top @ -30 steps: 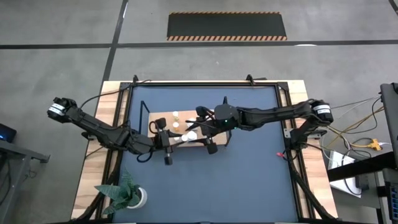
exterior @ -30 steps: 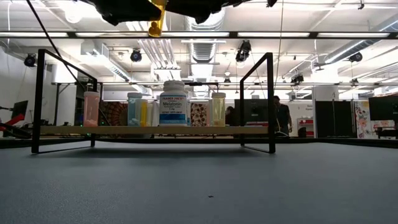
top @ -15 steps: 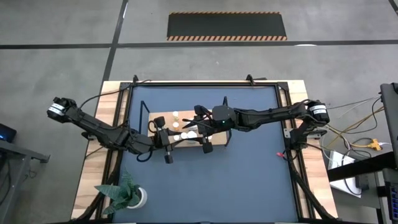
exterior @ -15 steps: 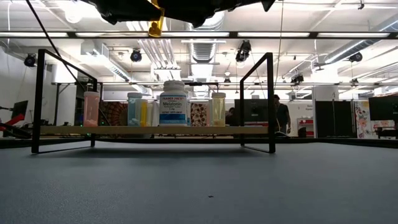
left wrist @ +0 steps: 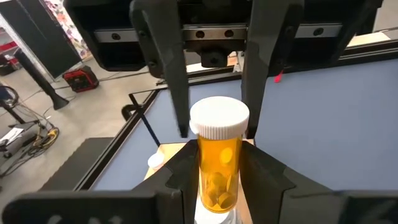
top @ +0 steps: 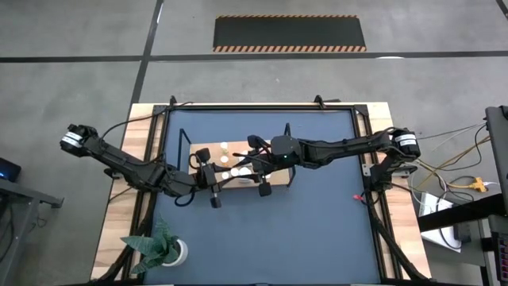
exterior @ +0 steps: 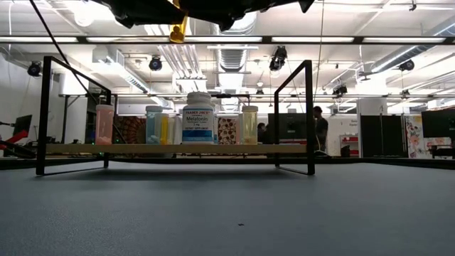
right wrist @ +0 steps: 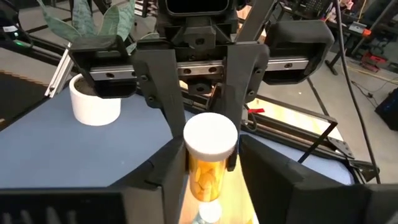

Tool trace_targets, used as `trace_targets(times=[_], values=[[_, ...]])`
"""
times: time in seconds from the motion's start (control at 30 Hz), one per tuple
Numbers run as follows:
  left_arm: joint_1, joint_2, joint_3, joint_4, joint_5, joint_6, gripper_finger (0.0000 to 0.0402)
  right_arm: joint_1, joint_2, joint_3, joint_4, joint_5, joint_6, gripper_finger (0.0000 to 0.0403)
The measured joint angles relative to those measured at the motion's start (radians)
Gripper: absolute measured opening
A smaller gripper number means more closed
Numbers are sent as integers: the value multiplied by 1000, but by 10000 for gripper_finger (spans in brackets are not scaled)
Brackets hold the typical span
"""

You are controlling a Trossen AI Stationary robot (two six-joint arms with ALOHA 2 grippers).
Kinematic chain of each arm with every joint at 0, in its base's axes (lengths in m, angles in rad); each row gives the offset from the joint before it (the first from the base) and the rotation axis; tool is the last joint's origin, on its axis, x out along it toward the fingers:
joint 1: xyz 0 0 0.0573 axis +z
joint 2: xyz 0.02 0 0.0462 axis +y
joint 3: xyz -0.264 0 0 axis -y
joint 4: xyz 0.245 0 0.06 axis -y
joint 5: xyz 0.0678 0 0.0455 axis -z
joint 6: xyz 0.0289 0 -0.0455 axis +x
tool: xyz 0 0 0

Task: Pick and place medicine bottles onto shelf by color
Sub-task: Put the orange pill bottle on the shelf

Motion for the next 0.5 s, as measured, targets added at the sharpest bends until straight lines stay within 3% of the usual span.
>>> trace_targets(times=[0.3,0.5], values=[[0,0,0,0,-13,-1,88,0,0,0,-3,-1,1,92],[0,-2,0,-2,-12,0,130,0,0,0,0,-2,12,89]])
